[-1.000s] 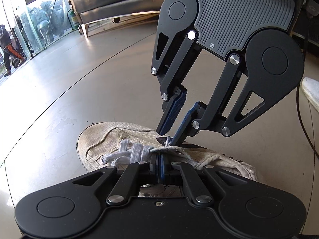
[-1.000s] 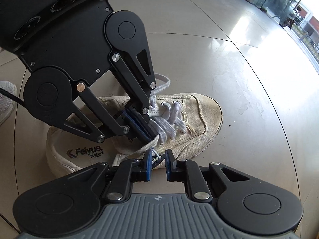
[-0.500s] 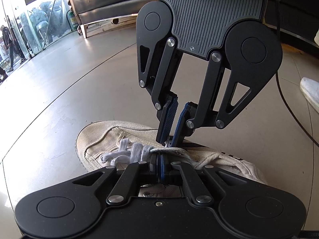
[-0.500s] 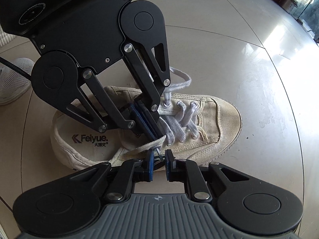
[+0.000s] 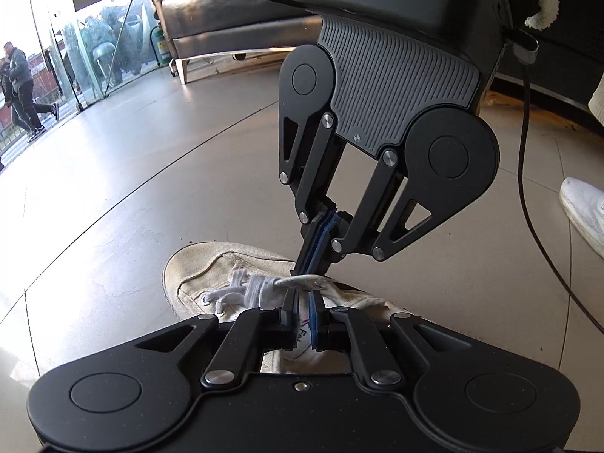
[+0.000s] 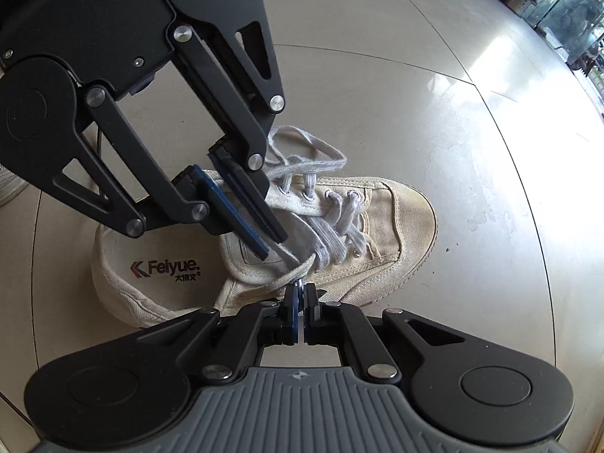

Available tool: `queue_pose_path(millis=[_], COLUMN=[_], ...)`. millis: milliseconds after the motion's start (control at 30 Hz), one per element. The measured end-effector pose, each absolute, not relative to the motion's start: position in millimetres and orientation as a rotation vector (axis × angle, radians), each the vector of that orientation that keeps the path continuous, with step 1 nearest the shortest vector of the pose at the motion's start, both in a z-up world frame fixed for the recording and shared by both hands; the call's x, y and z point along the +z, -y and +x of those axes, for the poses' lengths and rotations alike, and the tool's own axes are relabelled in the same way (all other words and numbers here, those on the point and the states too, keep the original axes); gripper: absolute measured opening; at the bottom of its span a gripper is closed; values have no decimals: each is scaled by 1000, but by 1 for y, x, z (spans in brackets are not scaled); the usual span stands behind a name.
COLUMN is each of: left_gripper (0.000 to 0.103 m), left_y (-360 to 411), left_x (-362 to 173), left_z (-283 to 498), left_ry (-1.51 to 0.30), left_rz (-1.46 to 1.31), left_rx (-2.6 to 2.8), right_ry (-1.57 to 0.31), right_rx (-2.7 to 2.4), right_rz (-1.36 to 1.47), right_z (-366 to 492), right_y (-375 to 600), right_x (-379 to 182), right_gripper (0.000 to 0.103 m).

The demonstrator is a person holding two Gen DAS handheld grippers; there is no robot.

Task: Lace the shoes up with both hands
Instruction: 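Pull the white lace up and away from the sneaker with the right gripper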

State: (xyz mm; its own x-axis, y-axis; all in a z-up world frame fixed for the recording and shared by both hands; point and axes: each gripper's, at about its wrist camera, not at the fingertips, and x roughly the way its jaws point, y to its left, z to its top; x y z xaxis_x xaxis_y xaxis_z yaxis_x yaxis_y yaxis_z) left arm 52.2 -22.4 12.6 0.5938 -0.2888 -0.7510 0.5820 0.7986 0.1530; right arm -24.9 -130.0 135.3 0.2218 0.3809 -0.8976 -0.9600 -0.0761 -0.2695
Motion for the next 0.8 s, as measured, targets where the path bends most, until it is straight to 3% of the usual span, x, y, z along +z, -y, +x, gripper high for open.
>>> queue_pose_path(millis=[400,800], left_gripper=[3,4], left_y=[29,29], left_x=[-3,-2], left_z=[53,49], left_ry=[-836,-836], left_rz=[433,429], left_rx=[-477,-477], right_ry=[-708,-853], right_rx=[1008,697], right_rz=[-1243,-1395], right_z=[3,57], right_y=[163,239], right_x=[137,108], right_gripper=[2,2])
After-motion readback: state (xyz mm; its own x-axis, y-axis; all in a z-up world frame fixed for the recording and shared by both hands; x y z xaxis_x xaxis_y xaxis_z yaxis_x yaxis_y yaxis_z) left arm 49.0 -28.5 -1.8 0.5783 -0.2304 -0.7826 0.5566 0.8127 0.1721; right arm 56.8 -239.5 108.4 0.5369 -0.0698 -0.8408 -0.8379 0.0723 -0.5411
